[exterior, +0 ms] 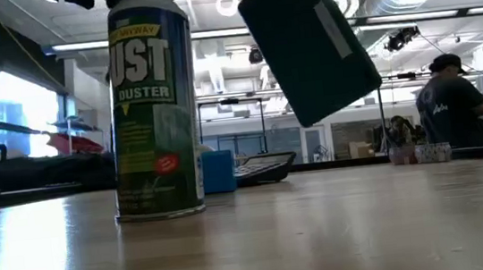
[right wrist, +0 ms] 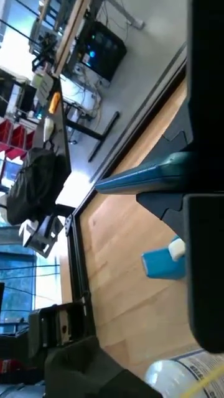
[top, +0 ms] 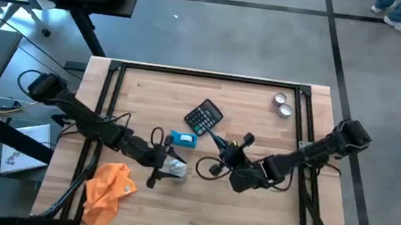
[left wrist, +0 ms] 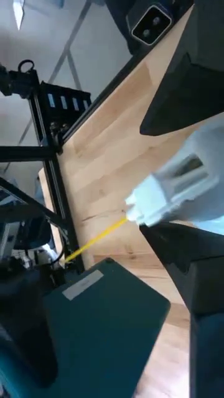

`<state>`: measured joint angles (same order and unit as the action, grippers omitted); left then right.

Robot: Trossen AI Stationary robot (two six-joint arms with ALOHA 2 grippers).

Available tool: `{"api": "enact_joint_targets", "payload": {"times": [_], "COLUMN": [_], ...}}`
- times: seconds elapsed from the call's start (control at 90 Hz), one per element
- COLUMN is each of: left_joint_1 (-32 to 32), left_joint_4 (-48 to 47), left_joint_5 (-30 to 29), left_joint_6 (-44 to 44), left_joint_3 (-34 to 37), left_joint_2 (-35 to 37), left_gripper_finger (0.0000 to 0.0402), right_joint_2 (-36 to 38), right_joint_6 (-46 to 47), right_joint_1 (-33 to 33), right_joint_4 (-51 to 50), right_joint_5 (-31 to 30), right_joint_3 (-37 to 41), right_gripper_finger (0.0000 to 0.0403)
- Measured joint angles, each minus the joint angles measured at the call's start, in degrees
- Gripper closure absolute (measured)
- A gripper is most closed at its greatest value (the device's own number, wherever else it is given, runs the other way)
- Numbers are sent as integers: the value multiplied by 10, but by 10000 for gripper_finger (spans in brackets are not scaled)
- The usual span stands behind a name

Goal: Apply microfiber cloth
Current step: Spray the cellphone using the white spray bottle

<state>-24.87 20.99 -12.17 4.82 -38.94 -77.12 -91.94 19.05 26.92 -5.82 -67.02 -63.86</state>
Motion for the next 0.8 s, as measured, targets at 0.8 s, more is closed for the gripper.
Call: {"api": "enact_joint_targets", "payload": {"times": [0.8], "left_joint_1": [-56], "left_joint_4": [-117], "left_joint_5": [-35], "left_joint_6": [-83], "left_joint_3": [0], "left_joint_2": [112], "left_gripper_finger": [174], "right_joint_2": [0], "right_joint_6": [-16], "right_joint_1": [-6], "right_joint_4": [-8], "right_joint_5": [10], "right_joint_3": [0], "right_gripper_finger": [402]}}
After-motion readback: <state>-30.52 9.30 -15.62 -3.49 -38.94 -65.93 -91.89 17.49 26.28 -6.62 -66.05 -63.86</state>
